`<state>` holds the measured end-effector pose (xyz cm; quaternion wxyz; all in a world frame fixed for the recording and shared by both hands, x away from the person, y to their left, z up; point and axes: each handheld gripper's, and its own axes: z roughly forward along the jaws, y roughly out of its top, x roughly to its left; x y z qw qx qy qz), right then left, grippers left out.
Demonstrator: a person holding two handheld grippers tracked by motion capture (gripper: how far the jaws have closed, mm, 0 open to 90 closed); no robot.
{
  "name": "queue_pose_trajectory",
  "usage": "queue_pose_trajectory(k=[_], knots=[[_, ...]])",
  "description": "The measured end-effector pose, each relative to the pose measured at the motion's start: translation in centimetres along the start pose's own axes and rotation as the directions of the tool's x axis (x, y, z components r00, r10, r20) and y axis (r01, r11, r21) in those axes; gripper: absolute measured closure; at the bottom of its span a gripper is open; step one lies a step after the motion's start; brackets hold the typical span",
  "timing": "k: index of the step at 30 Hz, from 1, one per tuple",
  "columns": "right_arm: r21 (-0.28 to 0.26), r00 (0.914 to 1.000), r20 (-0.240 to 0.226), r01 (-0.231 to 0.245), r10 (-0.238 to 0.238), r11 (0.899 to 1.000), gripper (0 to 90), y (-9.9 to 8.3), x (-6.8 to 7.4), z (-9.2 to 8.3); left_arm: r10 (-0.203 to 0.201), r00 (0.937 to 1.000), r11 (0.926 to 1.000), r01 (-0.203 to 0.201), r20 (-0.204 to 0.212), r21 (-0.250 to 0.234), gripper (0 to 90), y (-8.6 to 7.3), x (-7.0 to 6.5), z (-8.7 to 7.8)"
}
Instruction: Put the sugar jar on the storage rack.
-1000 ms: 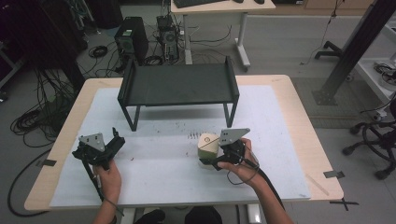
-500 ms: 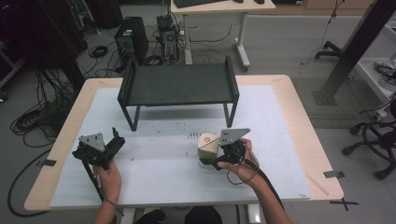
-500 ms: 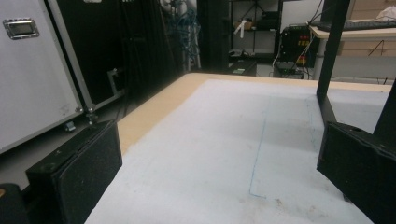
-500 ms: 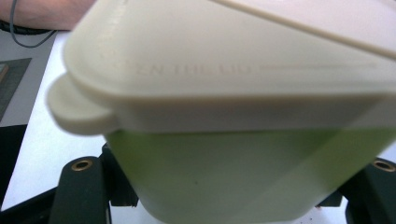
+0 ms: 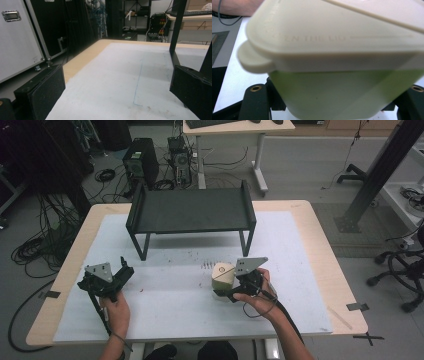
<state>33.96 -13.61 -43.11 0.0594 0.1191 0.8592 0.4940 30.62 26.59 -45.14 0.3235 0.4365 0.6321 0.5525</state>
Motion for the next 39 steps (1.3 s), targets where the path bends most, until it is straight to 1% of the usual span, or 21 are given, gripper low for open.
queue_pose_trajectory(k=[30, 39], knots=[[0.006, 1.0, 0.001, 0.006, -0.006, 1.0, 29.1, 0.12, 0.04, 0.01, 0.006, 1.0, 1.0, -0.006, 0.001, -0.003, 0.2, 0.0, -0.11, 0.01], [0.019, 0.9999, 0.002, 0.015, -0.015, 1.0, 29.2, 0.33, 0.13, 0.03, 0.01, 0.9999, 0.9999, -0.01, 0.001, -0.004, 0.2, -0.01, -0.14, 0.0]])
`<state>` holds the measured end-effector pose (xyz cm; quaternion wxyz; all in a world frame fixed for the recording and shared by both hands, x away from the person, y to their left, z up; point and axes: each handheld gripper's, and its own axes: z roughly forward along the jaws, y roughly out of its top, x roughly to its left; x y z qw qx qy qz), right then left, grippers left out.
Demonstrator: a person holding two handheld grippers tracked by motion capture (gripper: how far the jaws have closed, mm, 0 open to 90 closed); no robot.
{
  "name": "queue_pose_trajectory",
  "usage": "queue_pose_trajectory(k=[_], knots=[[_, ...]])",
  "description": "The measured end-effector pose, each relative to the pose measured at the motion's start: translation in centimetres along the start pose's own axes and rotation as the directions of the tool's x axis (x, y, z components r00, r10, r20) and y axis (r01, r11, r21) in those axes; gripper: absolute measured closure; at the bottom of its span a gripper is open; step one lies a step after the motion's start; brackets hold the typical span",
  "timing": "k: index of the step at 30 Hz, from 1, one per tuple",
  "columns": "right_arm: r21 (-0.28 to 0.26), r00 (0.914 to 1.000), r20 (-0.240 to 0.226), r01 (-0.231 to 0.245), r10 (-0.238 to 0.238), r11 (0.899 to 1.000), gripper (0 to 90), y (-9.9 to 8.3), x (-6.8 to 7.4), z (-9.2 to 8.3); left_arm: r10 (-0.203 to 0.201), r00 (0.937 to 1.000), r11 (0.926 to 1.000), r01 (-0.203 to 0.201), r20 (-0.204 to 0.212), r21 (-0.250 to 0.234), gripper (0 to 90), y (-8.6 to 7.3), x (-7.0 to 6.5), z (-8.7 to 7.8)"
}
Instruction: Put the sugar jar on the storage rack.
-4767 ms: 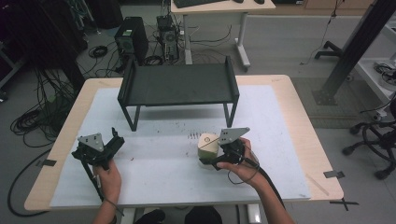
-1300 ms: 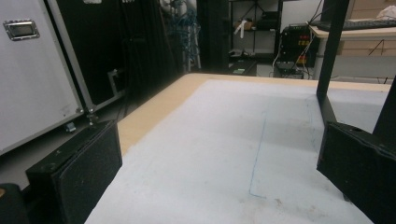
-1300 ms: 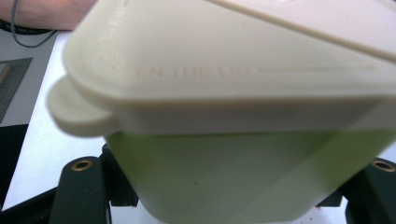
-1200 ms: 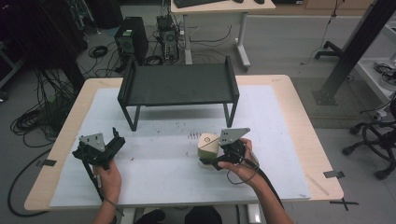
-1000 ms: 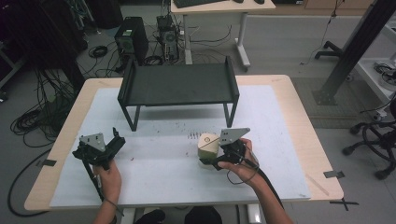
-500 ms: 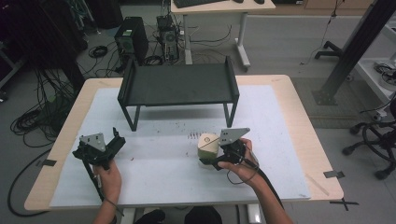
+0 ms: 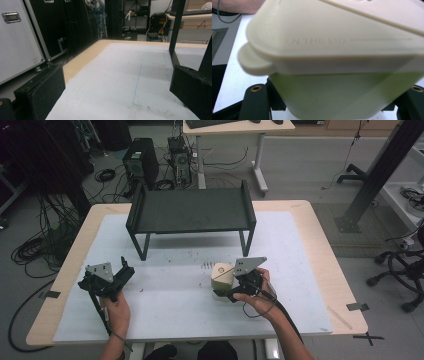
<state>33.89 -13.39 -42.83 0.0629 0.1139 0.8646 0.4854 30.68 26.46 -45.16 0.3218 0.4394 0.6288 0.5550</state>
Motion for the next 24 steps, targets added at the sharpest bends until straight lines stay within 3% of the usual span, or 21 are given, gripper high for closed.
queue_pose_trajectory(k=[24], knots=[[-0.009, 0.9999, -0.005, -0.009, 0.009, 1.0, 29.3, 0.32, 0.09, -0.22, 0.001, 1.0, 1.0, -0.001, 0.001, 0.0, 0.2, 0.0, 0.01, 0.0]])
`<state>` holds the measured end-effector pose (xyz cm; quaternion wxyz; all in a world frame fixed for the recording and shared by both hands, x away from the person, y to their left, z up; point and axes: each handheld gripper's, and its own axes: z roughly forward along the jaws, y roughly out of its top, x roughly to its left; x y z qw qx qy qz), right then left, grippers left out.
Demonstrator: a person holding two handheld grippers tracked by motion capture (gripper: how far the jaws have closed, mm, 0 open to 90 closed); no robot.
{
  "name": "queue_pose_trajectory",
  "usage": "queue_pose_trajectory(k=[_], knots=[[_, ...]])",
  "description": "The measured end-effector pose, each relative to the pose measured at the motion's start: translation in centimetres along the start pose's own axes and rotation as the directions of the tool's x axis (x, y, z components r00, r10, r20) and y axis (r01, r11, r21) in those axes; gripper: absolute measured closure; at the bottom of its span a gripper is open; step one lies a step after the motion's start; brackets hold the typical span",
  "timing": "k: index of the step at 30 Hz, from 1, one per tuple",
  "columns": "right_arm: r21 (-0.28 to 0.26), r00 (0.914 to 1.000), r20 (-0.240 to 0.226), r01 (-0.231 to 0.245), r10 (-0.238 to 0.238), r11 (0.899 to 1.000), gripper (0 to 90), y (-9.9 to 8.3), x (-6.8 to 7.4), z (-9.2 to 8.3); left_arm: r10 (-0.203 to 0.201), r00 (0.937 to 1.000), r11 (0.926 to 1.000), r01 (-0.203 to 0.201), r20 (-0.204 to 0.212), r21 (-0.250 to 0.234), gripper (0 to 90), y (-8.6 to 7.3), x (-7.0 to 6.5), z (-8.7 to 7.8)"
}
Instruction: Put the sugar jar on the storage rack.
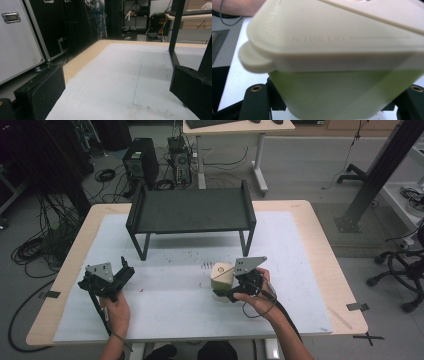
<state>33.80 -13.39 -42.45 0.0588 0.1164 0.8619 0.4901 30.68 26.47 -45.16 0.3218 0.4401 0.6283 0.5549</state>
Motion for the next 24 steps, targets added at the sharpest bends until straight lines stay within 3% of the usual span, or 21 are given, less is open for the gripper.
queue_pose_trajectory(k=[8, 15, 24], knots=[[-0.037, 0.9999, -0.01, 0.005, -0.005, 0.999, 29.3, 2.6, -0.1, -1.6, 0.003, 1.0, 1.0, -0.003, 0.001, -0.001, 0.2, 0.0, 0.0, 0.0], [-0.069, 0.9999, 0.002, 0.012, -0.012, 0.998, 29.2, 6.4, -0.7, -3.7, 0.003, 1.0, 1.0, -0.003, 0.002, -0.001, 0.2, 0.0, 0.0, 0.0], [-0.083, 0.9993, 0.01, 0.036, -0.035, 0.996, 29.2, 10.4, -1.6, -5.1, -0.001, 1.0, 1.0, 0.001, 0.003, -0.003, 0.2, 0.0, 0.0, 0.0]])
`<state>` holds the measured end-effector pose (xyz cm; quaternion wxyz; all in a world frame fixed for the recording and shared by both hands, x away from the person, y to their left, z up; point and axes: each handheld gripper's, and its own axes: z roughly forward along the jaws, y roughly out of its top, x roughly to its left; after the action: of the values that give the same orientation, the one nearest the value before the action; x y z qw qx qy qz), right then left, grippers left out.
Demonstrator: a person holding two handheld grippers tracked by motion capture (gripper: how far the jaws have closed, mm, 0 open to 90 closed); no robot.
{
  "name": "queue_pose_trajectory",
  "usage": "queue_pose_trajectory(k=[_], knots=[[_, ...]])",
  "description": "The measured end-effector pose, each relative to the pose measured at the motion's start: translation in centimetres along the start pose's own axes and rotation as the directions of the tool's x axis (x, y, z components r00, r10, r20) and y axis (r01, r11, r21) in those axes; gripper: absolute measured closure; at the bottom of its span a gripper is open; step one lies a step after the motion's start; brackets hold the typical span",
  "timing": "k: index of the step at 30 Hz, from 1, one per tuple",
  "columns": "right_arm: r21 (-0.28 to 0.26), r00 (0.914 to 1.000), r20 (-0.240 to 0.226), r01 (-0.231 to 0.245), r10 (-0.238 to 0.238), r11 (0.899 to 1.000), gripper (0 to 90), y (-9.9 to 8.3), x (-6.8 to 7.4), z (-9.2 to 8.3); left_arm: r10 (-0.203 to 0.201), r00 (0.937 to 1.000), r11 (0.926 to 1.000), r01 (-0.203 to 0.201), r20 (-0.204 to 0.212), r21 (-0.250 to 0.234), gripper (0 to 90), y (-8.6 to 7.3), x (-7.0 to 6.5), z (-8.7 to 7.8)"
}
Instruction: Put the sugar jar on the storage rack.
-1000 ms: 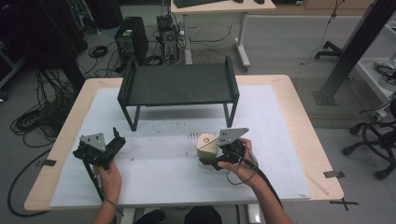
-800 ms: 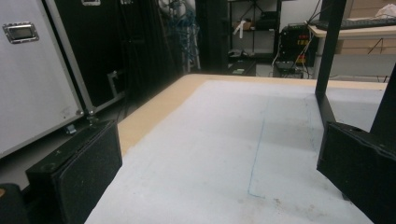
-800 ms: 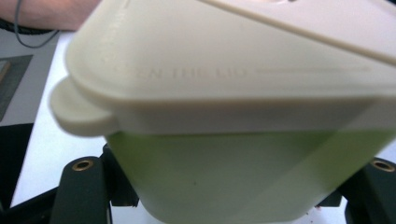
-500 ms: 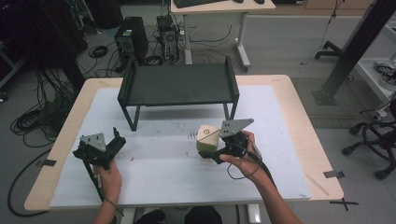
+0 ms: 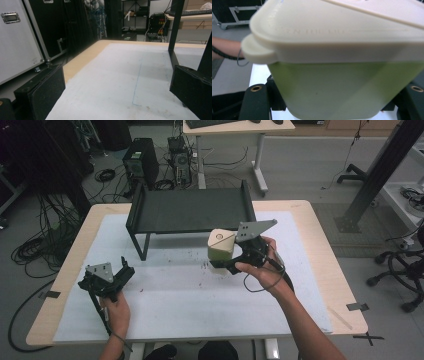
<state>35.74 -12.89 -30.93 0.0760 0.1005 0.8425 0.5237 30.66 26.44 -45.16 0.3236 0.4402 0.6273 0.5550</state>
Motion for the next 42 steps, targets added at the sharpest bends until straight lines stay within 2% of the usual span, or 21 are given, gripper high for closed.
queue_pose_trajectory(k=[1, 5, 10, 11, 18, 31, 42], knots=[[-0.007, 1.0, 0.001, 0.005, -0.005, 1.0, 29.2, 1.0, -0.3, -0.2, 0.0, 1.0, 1.0, 0.0, 0.001, 0.0, 0.2, 0.0, 0.0, 0.0], [-0.009, 0.9999, 0.006, 0.012, -0.012, 1.0, 29.2, 2.9, -1.0, -0.3, 0.003, 1.0, 1.0, -0.003, 0.001, 0.002, 0.2, 0.0, 0.0, 0.0], [-0.015, 0.9998, 0.013, 0.013, -0.013, 1.0, 29.2, 4.7, -2.0, -0.2, 0.004, 1.0, 1.0, -0.004, 0.002, -0.001, 0.2, 0.0, -0.1, 0.0], [-0.015, 0.9998, 0.017, 0.014, -0.014, 1.0, 29.2, 5.5, -2.5, 0.0, 0.006, 1.0, 1.0, -0.006, 0.003, -0.001, 0.2, 0.0, 0.0, 0.0], [-0.006, 0.9992, 0.037, 0.019, -0.019, 1.0, 29.2, 7.6, -4.4, 1.2, 0.003, 1.0, 1.0, -0.003, 0.004, 0.0, 0.2, 0.0, 0.0, 0.0], [0.008, 0.9977, 0.068, -0.005, 0.005, 1.0, 29.2, 9.1, -7.6, 4.1, 0.014, 0.9999, 0.9999, -0.014, 0.006, 0.0, 0.2, 0.0, -0.1, 0.0], [0.033, 0.9958, 0.083, -0.041, 0.038, 0.999, 29.2, 9.0, -9.9, 6.7, 0.015, 0.9999, 0.9999, -0.015, 0.006, -0.001, 0.2, 0.0, -0.1, 0.0]])
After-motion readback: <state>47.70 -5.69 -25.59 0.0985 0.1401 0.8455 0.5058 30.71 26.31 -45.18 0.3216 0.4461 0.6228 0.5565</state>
